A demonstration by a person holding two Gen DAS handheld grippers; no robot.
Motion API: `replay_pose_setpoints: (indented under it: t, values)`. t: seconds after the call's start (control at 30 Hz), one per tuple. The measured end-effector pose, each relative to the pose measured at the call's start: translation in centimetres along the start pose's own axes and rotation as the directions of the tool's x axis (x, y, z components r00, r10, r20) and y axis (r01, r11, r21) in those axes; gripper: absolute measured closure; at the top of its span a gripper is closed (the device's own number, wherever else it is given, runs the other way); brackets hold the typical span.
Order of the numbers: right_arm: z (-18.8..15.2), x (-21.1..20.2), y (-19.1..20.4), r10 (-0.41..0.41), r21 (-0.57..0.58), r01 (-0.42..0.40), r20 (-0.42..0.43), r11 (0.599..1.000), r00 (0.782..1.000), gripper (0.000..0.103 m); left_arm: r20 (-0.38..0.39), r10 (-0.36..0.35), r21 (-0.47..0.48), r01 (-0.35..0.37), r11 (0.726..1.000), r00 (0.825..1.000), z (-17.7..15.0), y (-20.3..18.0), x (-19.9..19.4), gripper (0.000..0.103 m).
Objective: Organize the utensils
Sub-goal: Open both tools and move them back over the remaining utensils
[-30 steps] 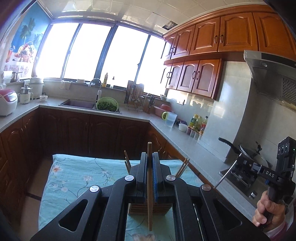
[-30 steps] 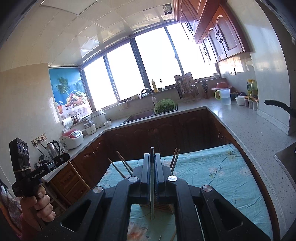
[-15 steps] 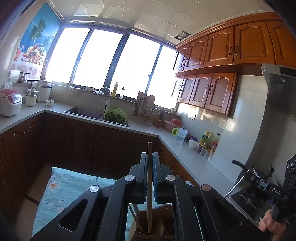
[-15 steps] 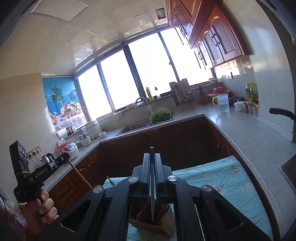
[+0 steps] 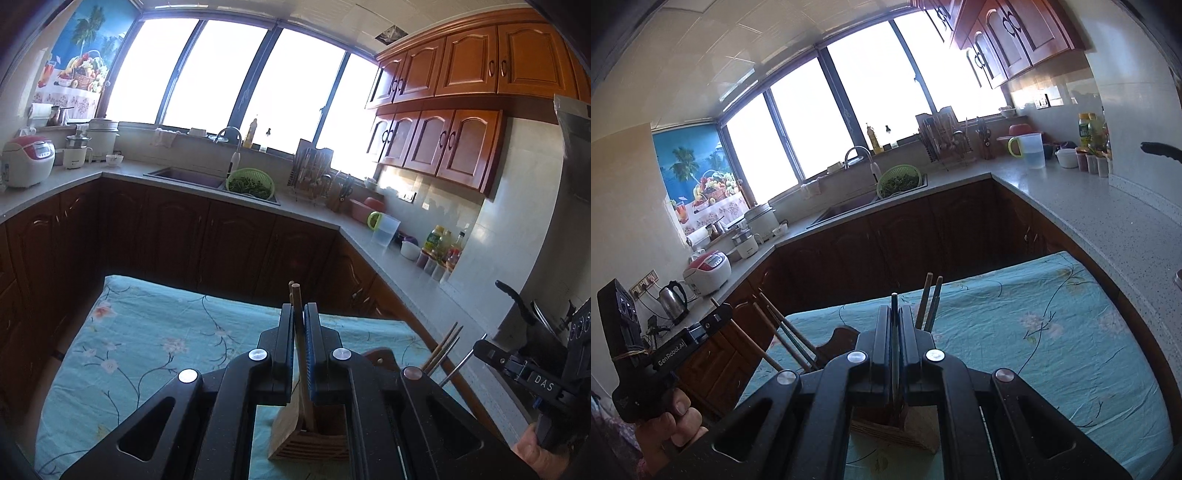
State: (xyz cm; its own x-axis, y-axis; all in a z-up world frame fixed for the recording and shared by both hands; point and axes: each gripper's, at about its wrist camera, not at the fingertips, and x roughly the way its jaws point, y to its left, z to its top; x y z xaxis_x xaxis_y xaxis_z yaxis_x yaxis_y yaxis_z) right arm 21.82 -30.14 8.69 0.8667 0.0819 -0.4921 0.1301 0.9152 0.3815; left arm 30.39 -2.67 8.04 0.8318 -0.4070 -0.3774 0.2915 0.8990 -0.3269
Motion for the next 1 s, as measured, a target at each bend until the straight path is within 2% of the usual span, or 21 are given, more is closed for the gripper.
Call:
replay_pose_setpoints:
  t: [0.1, 0.27, 0.53, 0.63, 0.67, 0.7, 0.73, 0.77, 0.8, 0.83, 0.87, 0.9, 0.93, 1.0]
  values:
    - [-0.5, 0.5, -0.3, -0.014, 0.002, 0.014, -0.011, 1.0, 1.0, 0.099, -0.029, 0.005, 0.006, -0.005, 1.0, 1.0, -0.1, 0.3, 1.0, 0.098]
    - [-0.1, 0.6, -1.0, -0.016, 0.024, 0.016, -0.021, 1.0, 1.0, 0.099, -0.021, -0.001, 0.014, 0.001, 1.0, 1.0, 0.9, 0.4, 1.1, 0.098]
    - [0.1, 0.8, -1.1, -0.014, 0.034, 0.014, -0.021, 0.999, 1.0, 0.099, -0.024, 0.011, 0.024, -0.01, 1.0, 1.0, 0.4, 1.1, -0.1, 0.097]
    - [0.1, 0.6, -1.0, -0.001, 0.034, 0.002, -0.023, 0.999, 1.0, 0.092, -0.048, 0.007, 0.02, -0.006, 1.0, 0.999, 0.2, 1.1, -0.4, 0.095]
    - [0.2, 0.4, -1.0, 0.005, 0.038, -0.004, -0.021, 0.999, 1.0, 0.09, -0.049, 0.001, 0.015, -0.001, 1.0, 0.999, 0.3, 1.1, -0.6, 0.09]
    - [0.1, 0.0, -1.0, 0.014, 0.04, -0.013, -0.013, 0.999, 1.0, 0.08, -0.045, -0.002, 0.01, 0.002, 1.0, 0.999, 0.5, 1.2, -1.0, 0.081]
    - [0.2, -0.5, -1.0, 0.024, 0.041, -0.024, -0.001, 0.999, 1.0, 0.064, -0.037, 0.002, 0.006, -0.002, 1.0, 0.999, 0.5, 1.2, -1.6, 0.075]
    - [0.2, -1.1, -1.0, 0.035, 0.043, -0.036, 0.015, 0.998, 0.999, 0.055, -0.031, 0.003, 0.005, -0.002, 1.0, 1.0, 0.5, 1.1, -2.2, 0.061]
    - [0.2, -1.7, -0.9, 0.041, 0.044, -0.042, 0.034, 0.998, 0.999, 0.041, -0.021, 0.003, 0.005, -0.003, 1.0, 1.0, 0.4, 1.1, -2.8, 0.047]
    - [0.2, -2.5, -0.9, 0.042, 0.044, -0.045, 0.053, 0.998, 0.998, 0.033, -0.013, 0.017, 0.005, -0.017, 1.0, 1.0, 0.4, 1.0, -3.5, 0.04]
    - [0.1, -3.2, -0.9, 0.042, 0.046, -0.045, 0.068, 0.998, 0.997, 0.029, -0.006, 0.038, 0.005, -0.038, 0.999, 0.999, 0.3, 1.0, -4.3, 0.025]
    - [0.0, -3.9, -0.9, 0.04, 0.05, -0.044, 0.079, 0.998, 0.996, 0.016, 0.006, 0.05, 0.003, -0.05, 0.999, 0.999, -0.2, 1.2, -5.3, 0.019]
    - [-0.2, -4.7, -1.0, 0.04, 0.056, -0.046, 0.093, 0.997, 0.995, 0.005, 0.015, 0.054, 0.001, -0.054, 0.999, 0.998, -0.4, 1.3, -6.1, 0.018]
    - [-0.9, -6.2, -1.2, 0.037, 0.061, -0.044, 0.121, 0.997, 0.992, 0.002, 0.012, 0.06, -0.01, -0.06, 0.998, 0.998, -1.1, 1.7, -7.6, 0.013]
